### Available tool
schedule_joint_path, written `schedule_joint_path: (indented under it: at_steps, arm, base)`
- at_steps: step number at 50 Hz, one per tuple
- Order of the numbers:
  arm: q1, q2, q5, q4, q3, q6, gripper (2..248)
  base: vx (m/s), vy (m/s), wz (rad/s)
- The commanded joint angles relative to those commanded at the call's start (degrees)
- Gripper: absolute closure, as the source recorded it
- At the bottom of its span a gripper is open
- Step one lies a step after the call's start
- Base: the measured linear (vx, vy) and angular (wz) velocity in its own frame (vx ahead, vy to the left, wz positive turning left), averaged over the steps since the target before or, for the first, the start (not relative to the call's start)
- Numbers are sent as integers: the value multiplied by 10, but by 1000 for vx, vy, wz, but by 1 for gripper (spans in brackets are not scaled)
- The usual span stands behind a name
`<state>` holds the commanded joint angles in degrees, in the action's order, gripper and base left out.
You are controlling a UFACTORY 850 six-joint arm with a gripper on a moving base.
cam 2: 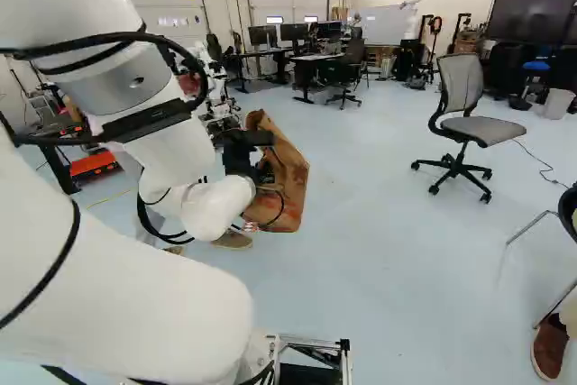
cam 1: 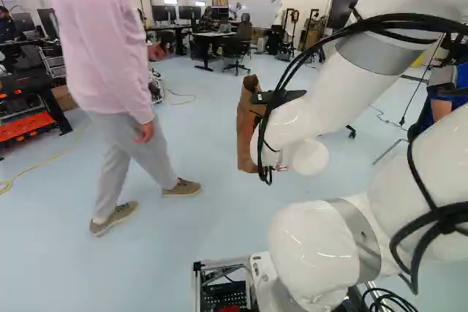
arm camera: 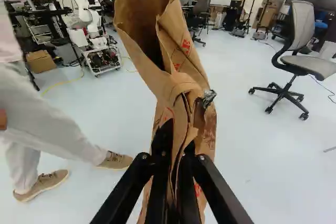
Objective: Pick up the grocery bag from the ground
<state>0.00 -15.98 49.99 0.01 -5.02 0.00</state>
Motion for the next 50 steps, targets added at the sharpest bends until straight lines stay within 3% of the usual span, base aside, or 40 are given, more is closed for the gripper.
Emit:
schedule_joint_path:
  at_steps: [50]
  arm:
    - [0,0,0,0,0,0,229]
  base:
    - [0,0,0]
